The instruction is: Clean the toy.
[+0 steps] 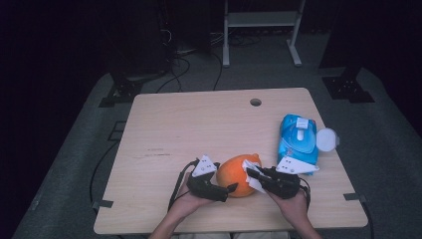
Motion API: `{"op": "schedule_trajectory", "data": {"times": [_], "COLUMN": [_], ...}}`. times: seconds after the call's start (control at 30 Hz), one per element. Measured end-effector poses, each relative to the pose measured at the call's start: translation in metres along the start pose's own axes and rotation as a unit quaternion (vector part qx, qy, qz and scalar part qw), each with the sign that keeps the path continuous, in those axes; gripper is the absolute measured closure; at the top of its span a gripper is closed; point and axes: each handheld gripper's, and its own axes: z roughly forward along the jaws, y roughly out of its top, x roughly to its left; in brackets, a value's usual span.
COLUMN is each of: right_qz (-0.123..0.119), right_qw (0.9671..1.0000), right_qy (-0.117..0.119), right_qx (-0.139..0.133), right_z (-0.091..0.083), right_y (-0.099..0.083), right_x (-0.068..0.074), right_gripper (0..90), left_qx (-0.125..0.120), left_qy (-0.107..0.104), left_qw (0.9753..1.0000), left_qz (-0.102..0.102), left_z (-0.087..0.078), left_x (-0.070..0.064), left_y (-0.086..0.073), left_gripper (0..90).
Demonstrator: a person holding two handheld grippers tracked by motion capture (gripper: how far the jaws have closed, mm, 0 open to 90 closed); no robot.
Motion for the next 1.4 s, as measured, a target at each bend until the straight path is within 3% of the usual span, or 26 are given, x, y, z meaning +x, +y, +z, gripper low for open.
{"op": "schedule_trajectory", "data": {"times": [0.1, 0.17, 0.23, 0.37, 0.43, 0.53, 0.6, 0.7, 0.8, 0.9, 0.97, 1.03, 1.13, 1.2, 1.27, 1.33, 1.4], "right_qz": [-0.03, -0.052, -0.071, -0.052, -0.034, -0.053, -0.082, -0.084, -0.071, -0.067, -0.082, -0.095, -0.09, -0.084, -0.063, -0.054, -0.069], "right_qw": [0.9993, 0.9979, 0.9971, 0.9985, 0.9994, 0.9983, 0.996, 0.9964, 0.9973, 0.9977, 0.9965, 0.995, 0.9957, 0.9963, 0.9976, 0.9982, 0.9976], "right_qy": [0.021, 0.04, 0.026, -0.014, -0.007, 0.026, 0.037, 0.014, -0.017, -0.007, 0.017, 0.025, 0.011, -0.015, -0.03, -0.024, -0.002], "right_qx": [0.0, 0.004, 0.006, -0.002, -0.006, 0.001, 0.009, 0.002, -0.002, 0.001, 0.011, 0.021, 0.016, 0.007, 0.003, 0.003, 0.007], "right_z": [0.006, 0.011, 0.011, 0.001, 0.0, 0.008, 0.014, 0.01, 0.002, 0.002, 0.009, 0.016, 0.014, 0.007, 0.0, -0.001, 0.005], "right_y": [0.004, 0.007, 0.01, 0.009, 0.008, 0.009, 0.012, 0.016, 0.015, 0.013, 0.014, 0.015, 0.018, 0.019, 0.018, 0.016, 0.015], "right_x": [0.021, 0.032, 0.033, 0.016, 0.015, 0.032, 0.041, 0.036, 0.025, 0.028, 0.039, 0.047, 0.041, 0.031, 0.022, 0.023, 0.033], "right_gripper": [80.5, 80.6, 80.7, 80.7, 80.8, 80.7, 80.7, 80.8, 80.7, 80.6, 80.5, 80.5, 80.6, 80.6, 80.6, 80.5, 80.3], "left_qx": [0.004, 0.005, -0.001, -0.01, -0.006, -0.008, -0.005, -0.009, -0.017, -0.014, -0.013, -0.007, -0.007, -0.009, -0.014, -0.014, -0.011], "left_qy": [0.015, 0.018, 0.013, 0.006, 0.012, 0.021, 0.023, 0.02, 0.013, 0.019, 0.019, 0.022, 0.018, 0.016, 0.016, 0.021, 0.021], "left_qw": [0.9985, 0.997, 0.9975, 0.9988, 0.9981, 0.9955, 0.9935, 0.9943, 0.9966, 0.9957, 0.9932, 0.9909, 0.9921, 0.9931, 0.9941, 0.9936, 0.9924], "left_qz": [0.052, 0.075, 0.07, 0.048, 0.059, 0.092, 0.111, 0.104, 0.08, 0.089, 0.114, 0.133, 0.124, 0.116, 0.106, 0.11, 0.121], "left_z": [0.0, 0.0, -0.002, 0.001, 0.002, 0.003, 0.002, 0.002, 0.004, 0.006, 0.006, 0.005, 0.004, 0.003, 0.004, 0.006, 0.007], "left_x": [-0.01, -0.015, -0.014, -0.009, -0.012, -0.021, -0.026, -0.023, -0.02, -0.025, -0.03, -0.032, -0.029, -0.027, -0.026, -0.029, -0.032], "left_y": [0.001, 0.001, 0.0, -0.001, 0.0, 0.0, 0.0, 0.001, 0.0, 0.002, 0.002, 0.001, 0.0, -0.001, 0.0, 0.001, 0.001], "left_gripper": [22.2, 25.1, 25.0, 14.0, 17.8, 26.8, 27.8, 26.8, 18.4, 20.1, 23.5, 24.7, 25.7, 25.4, 22.8, 21.5, 22.3]}}
